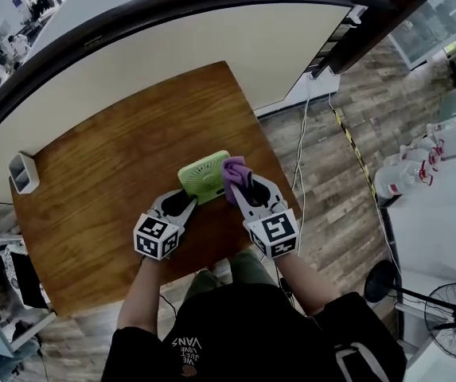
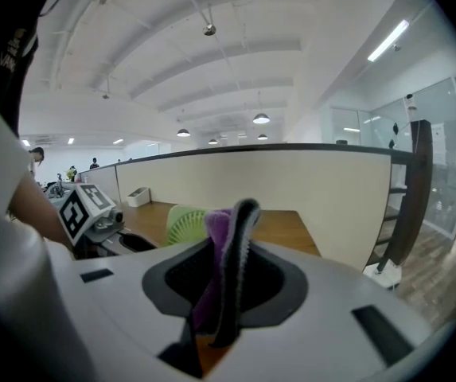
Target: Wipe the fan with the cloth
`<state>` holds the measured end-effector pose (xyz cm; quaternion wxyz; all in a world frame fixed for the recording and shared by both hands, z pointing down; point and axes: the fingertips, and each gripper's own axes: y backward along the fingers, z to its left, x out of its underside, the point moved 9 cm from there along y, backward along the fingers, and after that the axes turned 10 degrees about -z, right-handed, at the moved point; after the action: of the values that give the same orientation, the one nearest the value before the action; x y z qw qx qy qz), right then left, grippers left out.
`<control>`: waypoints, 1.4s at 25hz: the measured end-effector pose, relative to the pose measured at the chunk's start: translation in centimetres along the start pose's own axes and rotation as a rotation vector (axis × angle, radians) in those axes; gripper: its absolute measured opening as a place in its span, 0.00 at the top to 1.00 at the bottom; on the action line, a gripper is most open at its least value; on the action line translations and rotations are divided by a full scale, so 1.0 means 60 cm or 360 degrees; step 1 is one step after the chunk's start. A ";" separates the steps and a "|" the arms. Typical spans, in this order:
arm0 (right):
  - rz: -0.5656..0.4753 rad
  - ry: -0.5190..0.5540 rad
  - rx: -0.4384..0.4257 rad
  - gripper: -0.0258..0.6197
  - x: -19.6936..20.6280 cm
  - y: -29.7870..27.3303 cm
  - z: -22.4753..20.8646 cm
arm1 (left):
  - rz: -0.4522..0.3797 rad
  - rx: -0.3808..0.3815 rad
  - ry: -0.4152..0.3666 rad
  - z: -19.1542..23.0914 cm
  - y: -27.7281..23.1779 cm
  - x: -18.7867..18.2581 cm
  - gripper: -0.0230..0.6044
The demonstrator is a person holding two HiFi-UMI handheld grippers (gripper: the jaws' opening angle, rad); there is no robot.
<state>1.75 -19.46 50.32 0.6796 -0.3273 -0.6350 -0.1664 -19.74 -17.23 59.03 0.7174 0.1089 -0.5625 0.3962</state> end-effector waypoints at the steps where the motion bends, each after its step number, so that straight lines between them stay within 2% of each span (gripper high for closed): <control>1: 0.0001 0.0009 -0.0044 0.82 0.004 0.000 0.014 | -0.0003 -0.0010 0.0011 -0.001 0.004 0.001 0.76; 8: 0.0021 0.0088 -0.0343 0.81 0.025 -0.025 0.106 | -0.0047 -0.0110 0.0057 -0.014 0.053 0.011 0.75; 14: 0.0044 0.0247 -0.0453 0.82 0.042 -0.055 0.136 | -0.0082 -0.0210 0.0079 -0.010 0.084 0.019 0.75; 21: 0.0050 0.0252 -0.0389 0.82 0.051 -0.049 0.105 | -0.0116 -0.0242 0.0110 -0.011 0.086 0.020 0.75; 35: 0.0150 0.0123 0.0015 0.82 0.074 0.007 -0.022 | -0.0079 -0.0179 0.0117 -0.026 0.057 0.023 0.75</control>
<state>3.61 -19.16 54.55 0.7121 -0.3470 -0.5931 -0.1438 -20.92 -13.44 58.72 0.7522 0.0675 -0.5543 0.3498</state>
